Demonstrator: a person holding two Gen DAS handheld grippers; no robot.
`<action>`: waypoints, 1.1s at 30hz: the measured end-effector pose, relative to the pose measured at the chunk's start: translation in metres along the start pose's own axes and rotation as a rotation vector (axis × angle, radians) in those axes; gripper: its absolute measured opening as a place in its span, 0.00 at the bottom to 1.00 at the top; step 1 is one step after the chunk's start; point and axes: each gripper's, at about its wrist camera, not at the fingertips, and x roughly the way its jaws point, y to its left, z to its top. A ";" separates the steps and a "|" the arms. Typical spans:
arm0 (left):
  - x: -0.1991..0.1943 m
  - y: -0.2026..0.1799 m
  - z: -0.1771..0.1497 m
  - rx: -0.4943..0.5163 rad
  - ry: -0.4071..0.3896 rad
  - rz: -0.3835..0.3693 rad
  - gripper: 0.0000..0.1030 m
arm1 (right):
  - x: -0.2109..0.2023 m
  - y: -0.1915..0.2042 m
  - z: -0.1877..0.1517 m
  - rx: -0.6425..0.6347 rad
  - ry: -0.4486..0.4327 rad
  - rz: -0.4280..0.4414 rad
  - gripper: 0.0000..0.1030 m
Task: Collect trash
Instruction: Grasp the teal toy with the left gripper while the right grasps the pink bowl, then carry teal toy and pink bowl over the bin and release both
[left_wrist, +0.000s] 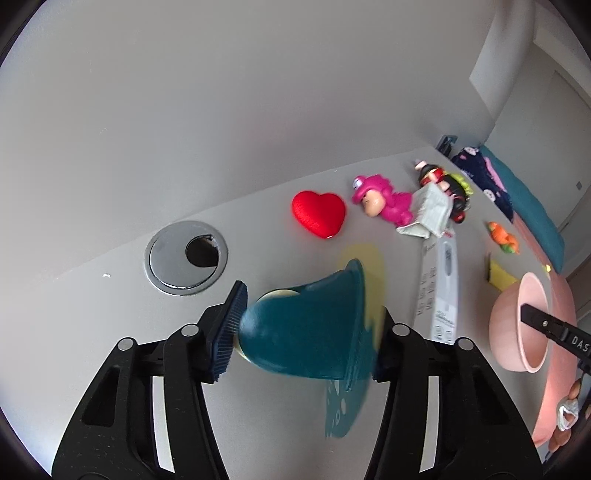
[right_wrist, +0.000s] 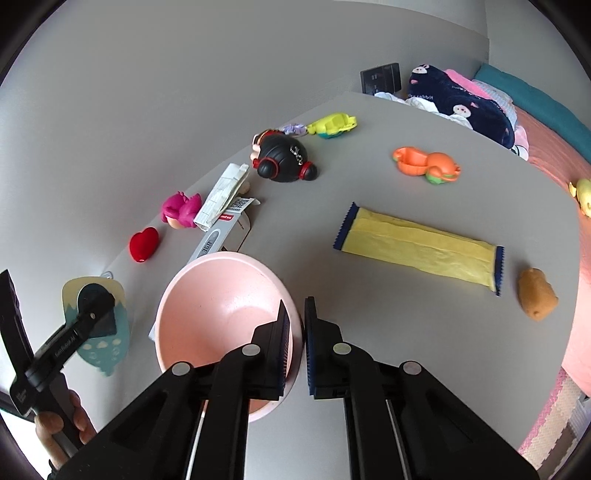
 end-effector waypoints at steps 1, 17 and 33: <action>-0.006 -0.002 0.000 0.004 -0.011 -0.003 0.51 | -0.004 -0.003 -0.001 0.002 -0.004 0.000 0.09; -0.082 -0.119 -0.019 0.210 -0.124 -0.117 0.50 | -0.094 -0.082 -0.018 0.080 -0.127 -0.006 0.09; -0.077 -0.322 -0.091 0.449 -0.020 -0.332 0.50 | -0.187 -0.235 -0.077 0.264 -0.222 -0.146 0.09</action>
